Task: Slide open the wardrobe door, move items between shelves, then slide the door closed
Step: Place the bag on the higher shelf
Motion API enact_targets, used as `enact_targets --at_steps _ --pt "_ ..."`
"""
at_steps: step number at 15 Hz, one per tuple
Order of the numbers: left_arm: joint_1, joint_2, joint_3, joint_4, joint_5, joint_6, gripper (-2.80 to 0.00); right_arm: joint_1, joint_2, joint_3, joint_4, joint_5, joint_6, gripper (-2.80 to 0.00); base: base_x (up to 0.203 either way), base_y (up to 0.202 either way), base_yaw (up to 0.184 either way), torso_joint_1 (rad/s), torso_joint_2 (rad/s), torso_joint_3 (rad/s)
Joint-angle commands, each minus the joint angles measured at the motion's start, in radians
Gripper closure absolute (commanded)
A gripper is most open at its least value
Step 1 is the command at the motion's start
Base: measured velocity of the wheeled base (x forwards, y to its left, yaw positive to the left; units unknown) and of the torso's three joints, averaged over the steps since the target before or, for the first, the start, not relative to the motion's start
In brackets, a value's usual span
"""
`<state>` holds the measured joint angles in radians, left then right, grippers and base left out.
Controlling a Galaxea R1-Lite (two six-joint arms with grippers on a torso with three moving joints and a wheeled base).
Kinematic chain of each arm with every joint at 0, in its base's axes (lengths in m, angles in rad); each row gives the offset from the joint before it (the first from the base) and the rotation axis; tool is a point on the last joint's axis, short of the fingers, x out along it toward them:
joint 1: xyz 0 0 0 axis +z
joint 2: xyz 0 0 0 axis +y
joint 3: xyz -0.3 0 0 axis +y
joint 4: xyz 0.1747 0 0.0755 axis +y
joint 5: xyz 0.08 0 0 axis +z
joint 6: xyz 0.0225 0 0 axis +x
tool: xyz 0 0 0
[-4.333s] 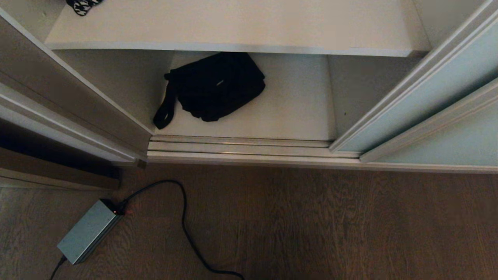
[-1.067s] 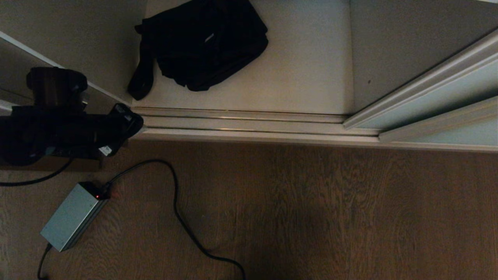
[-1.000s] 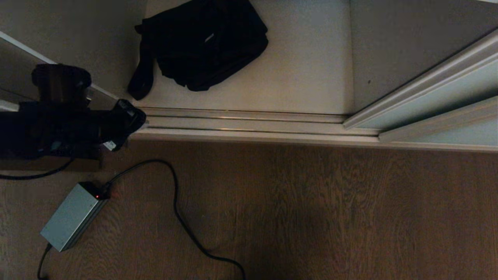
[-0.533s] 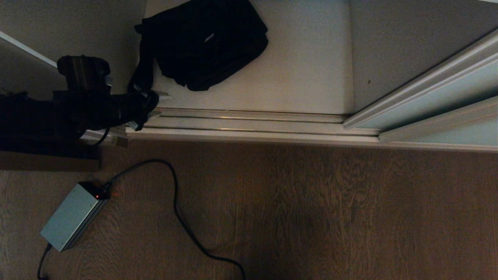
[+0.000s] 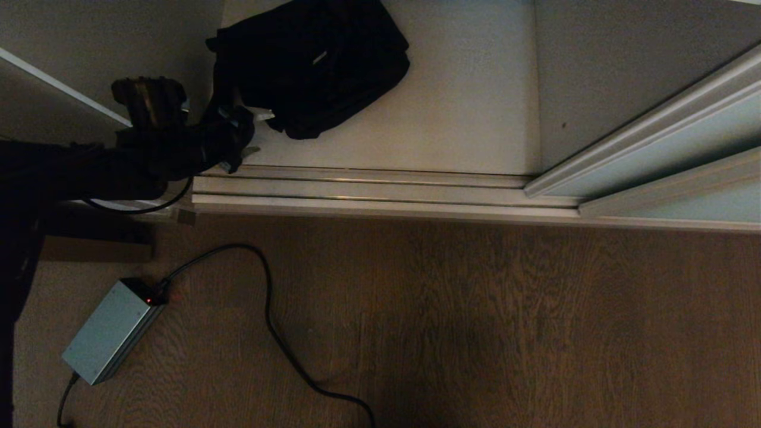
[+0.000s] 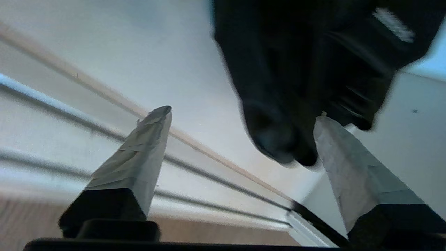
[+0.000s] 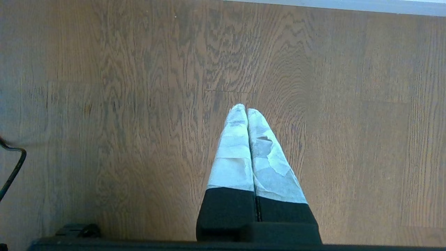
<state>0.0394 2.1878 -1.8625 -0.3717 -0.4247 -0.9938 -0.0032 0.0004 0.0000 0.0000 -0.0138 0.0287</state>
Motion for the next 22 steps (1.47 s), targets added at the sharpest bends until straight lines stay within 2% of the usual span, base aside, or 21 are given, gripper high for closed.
enact_targets --at_steps 1,3,5,9,15,22 --pt "-0.005 0.115 -0.072 -0.033 -0.007 -0.004 -2.8 0.0 0.0 0.002 0.0 0.0 0.0 0.0 0.0 0.0 0.0 0.0 0.0 0.0" --pt "-0.005 0.146 -0.077 -0.165 -0.048 -0.006 -2.8 0.0 0.0 0.0 0.0 0.0 0.0 0.0 0.0 0.0 0.0 0.0 0.0 0.0" --pt "-0.006 0.153 -0.079 -0.229 -0.07 -0.006 -2.8 0.0 0.0 0.0 0.0 0.0 0.0 0.0 0.0 0.0 0.0 0.0 0.0 0.0" --pt "-0.007 0.121 -0.078 -0.234 -0.072 -0.008 -2.8 0.0 0.0 0.0 0.0 0.0 0.0 0.0 0.0 0.0 0.0 0.0 0.0 0.0" --pt "-0.05 0.121 -0.078 -0.27 -0.068 -0.001 -2.8 0.0 0.0 0.001 0.0 0.0 0.0 0.0 0.0 0.0 0.0 0.0 0.0 0.0" --pt "-0.05 0.182 -0.08 -0.299 -0.069 0.0 -2.8 0.0 0.0 0.0 0.0 0.0 0.0 0.0 0.0 0.0 0.0 0.0 0.0 0.0"
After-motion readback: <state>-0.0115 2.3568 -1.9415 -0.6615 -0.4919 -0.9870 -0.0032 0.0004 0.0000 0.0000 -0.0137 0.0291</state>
